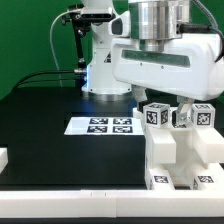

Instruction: Assemble chair

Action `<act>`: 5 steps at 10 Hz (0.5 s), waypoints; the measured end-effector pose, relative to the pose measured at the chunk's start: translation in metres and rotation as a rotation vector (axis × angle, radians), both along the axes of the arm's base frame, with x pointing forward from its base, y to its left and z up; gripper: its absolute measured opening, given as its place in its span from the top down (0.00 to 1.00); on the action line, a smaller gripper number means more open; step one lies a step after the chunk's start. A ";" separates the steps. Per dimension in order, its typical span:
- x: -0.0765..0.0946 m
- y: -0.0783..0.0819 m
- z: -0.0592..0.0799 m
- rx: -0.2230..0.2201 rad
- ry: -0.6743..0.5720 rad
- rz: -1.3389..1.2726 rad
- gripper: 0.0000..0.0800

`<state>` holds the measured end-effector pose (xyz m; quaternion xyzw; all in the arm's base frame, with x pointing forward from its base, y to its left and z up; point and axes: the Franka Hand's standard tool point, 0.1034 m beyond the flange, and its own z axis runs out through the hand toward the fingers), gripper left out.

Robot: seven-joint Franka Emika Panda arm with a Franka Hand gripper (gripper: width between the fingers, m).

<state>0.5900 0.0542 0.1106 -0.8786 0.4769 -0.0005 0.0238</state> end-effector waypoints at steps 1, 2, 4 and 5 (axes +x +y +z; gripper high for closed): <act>0.000 0.000 0.000 0.001 0.001 -0.027 0.36; 0.000 0.000 -0.001 0.003 0.005 -0.097 0.61; 0.002 0.001 -0.001 0.005 0.032 -0.238 0.65; 0.003 0.001 -0.001 0.006 0.050 -0.336 0.65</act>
Offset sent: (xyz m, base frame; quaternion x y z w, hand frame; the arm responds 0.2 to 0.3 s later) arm 0.0141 -0.0029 0.0037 -0.0414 0.0012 0.1008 0.9940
